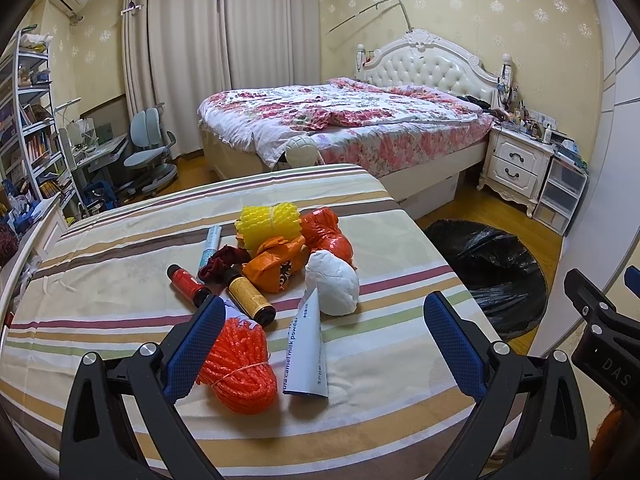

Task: Collect trash
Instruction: 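Move both tools toward the clutter on the striped bed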

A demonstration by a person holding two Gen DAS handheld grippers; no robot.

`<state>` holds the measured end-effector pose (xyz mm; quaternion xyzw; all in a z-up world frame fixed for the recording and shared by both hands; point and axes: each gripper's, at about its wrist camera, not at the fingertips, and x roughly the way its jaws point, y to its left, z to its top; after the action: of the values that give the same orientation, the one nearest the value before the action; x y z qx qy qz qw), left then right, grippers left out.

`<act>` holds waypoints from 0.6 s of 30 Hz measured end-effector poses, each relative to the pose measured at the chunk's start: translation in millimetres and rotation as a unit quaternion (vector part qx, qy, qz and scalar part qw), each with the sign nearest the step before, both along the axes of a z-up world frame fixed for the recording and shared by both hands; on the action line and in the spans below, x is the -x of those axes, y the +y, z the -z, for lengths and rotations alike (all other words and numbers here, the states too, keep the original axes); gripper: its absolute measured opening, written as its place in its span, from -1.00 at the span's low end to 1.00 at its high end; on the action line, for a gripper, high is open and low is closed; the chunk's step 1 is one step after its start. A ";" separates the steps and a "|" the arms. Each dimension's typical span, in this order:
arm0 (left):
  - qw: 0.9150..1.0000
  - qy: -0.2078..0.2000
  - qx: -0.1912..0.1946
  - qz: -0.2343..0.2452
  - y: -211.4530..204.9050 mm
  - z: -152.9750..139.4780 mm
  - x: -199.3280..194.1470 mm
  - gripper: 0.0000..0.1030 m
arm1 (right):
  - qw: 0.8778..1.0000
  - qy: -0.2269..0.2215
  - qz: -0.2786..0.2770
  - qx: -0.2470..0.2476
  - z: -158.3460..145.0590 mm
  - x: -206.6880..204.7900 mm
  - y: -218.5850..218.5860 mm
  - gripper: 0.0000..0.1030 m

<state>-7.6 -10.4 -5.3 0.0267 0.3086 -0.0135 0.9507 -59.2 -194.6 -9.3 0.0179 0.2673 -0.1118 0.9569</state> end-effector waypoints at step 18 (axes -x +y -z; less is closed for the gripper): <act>1.000 0.006 0.001 0.003 -11.2 12.2 7.7 0.88 | 1.000 0.001 0.000 -0.001 1.3 0.8 -0.8 0.92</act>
<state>-15.4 -21.6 -17.5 0.0269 0.3143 -0.0169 0.9488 -60.0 -195.4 -10.7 0.0185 0.2685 -0.1121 0.9566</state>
